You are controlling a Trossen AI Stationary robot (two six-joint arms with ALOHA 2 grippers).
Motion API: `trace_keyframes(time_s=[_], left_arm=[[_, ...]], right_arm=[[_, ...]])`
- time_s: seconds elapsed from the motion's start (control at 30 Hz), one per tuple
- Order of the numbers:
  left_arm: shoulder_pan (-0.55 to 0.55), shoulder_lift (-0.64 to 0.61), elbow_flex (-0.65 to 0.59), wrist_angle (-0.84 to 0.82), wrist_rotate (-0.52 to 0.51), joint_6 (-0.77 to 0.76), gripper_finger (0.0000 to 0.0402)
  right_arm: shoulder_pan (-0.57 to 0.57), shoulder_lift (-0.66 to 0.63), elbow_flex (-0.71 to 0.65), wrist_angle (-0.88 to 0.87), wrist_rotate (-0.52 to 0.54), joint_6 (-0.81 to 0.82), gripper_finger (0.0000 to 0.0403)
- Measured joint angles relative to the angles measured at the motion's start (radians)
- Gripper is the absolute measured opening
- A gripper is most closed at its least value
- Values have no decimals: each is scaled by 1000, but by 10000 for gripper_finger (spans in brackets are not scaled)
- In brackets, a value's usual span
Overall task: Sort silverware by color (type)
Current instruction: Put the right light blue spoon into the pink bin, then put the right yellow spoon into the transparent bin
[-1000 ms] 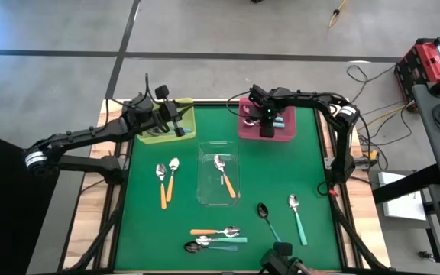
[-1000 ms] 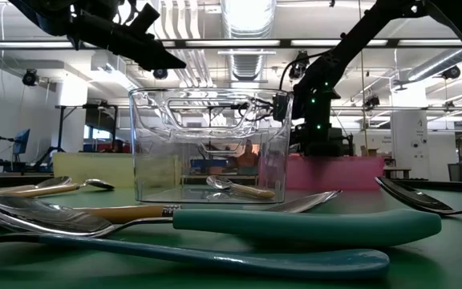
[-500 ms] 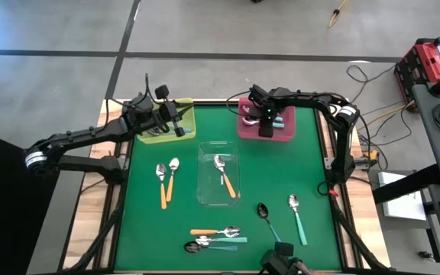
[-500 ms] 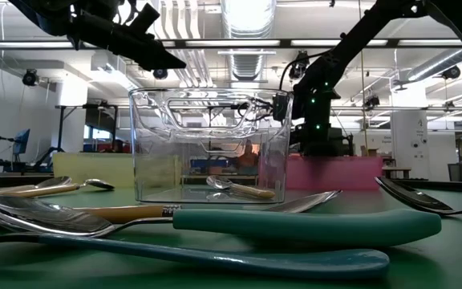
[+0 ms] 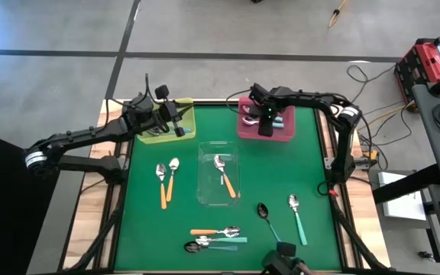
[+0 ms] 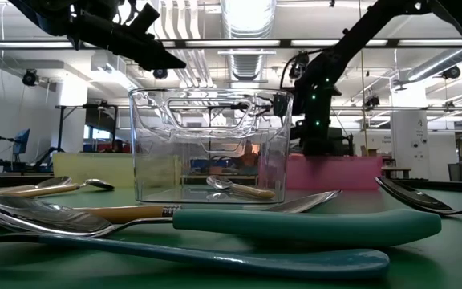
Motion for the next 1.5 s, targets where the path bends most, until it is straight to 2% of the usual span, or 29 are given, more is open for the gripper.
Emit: trace_keyframes(time_s=[0.33, 0.5, 0.7, 0.83, 1.0, 1.2, 1.33, 1.5], left_arm=[[0, 0, 0, 0, 0, 0, 0], [0, 0, 0, 0, 0, 0, 0], [0, 0, 0, -1, -2, -53, 0], [0, 0, 0, -33, -2, -175, 0], [-9, 0, 0, -178, -1, -332, 0], [-72, -3, 0, -352, -6, -540, 0], [-156, -10, 8, -522, -20, -667, 0], [-312, -8, 68, -898, -267, -898, 0]], right_arm=[[2, -61, 12, -36, 119, 58, 93], [21, -132, 21, -37, 117, 228, 85], [104, -264, -13, -8, 117, 338, 61], [192, -369, -61, 75, 118, 370, 47], [290, -497, -150, 246, 123, 387, 38], [401, -612, -336, 572, 261, 428, 38], [461, -641, -426, 710, 297, 415, 38], [488, -644, -451, 728, 300, 412, 38]])
